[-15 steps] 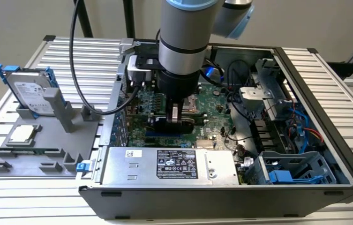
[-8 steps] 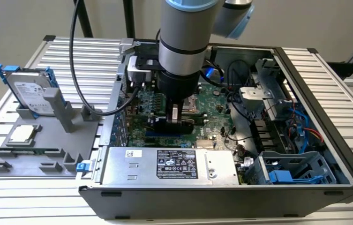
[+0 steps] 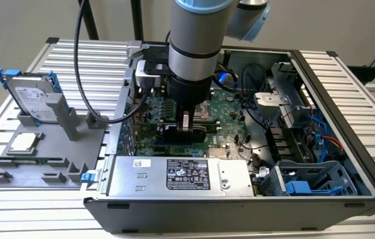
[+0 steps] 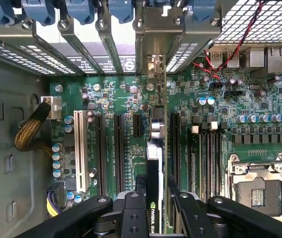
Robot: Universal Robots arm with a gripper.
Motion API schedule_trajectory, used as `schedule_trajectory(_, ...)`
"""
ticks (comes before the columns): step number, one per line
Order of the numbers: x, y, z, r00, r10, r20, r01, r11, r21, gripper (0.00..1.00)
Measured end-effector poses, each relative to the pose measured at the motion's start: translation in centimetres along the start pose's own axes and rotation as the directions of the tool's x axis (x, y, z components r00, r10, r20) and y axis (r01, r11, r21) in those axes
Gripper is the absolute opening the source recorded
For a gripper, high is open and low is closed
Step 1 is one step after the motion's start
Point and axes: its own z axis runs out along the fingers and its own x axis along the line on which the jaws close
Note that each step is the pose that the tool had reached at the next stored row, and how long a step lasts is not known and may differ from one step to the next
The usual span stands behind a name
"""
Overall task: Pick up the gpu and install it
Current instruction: 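Insert the gpu into the slot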
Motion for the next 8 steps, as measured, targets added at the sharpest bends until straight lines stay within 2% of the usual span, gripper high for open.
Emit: schedule_trajectory(8,0.01,0.02,0.06,1.0,0.0,0.0001,0.0,1.0,0.0,0.0)
